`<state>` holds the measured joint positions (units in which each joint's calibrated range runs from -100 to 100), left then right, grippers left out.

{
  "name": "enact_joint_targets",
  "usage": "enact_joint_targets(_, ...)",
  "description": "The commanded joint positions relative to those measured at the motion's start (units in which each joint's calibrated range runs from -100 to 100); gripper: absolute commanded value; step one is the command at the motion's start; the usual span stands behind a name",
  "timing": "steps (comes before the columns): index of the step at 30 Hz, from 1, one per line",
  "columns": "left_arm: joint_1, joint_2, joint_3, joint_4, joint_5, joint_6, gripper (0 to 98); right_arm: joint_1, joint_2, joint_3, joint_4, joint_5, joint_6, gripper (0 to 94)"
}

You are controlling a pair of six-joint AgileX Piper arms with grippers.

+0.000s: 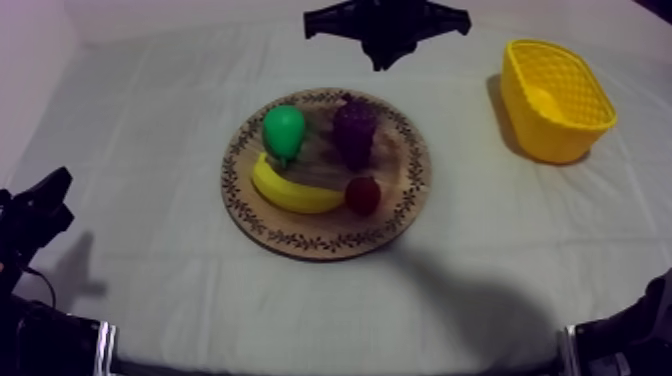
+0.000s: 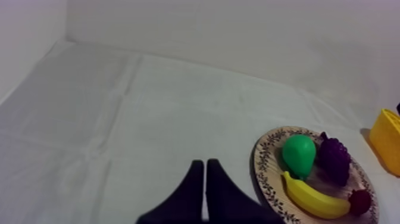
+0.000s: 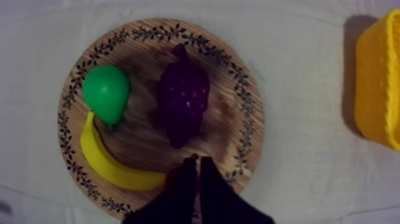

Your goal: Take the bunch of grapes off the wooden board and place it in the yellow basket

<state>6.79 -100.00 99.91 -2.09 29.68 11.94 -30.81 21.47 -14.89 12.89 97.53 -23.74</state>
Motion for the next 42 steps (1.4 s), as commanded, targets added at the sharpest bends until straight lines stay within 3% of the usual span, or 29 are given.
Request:
enact_joint_targets(1, -0.02, 0.0, -0.02, 0.01, -0.02, 0.0, 0.1, -0.12, 0.51, -0.1, -0.02, -0.1, -0.06, 0.2)
enact_joint_targets(7, -0.02, 0.0, -0.02, 0.01, -0.02, 0.0, 0.1, -0.39, 1.4, -0.39, -0.08, -0.5, 0.26, 6.6)
enact_joint_targets(16, -0.02, 0.0, -0.02, 0.01, -0.02, 0.0, 0.1, -0.36, 1.53, -0.39, -0.6, -1.86, 0.66, 48.6)
enact_joint_targets(20, -0.02, 0.0, -0.02, 0.01, -0.02, 0.0, 0.1, 0.05, 1.58, 0.3, -0.78, -3.47, 0.98, 59.0)
enact_joint_targets(27, -0.02, 0.0, -0.02, 0.01, -0.02, 0.0, 0.1, 1.17, 2.23, 2.12, -1.04, -7.97, 1.32, 65.7)
enact_joint_targets(42, -0.02, 0.0, -0.02, 0.01, -0.02, 0.0, 0.1, 2.39, 9.16, 4.86, -0.94, -16.7, 0.83, 68.2)
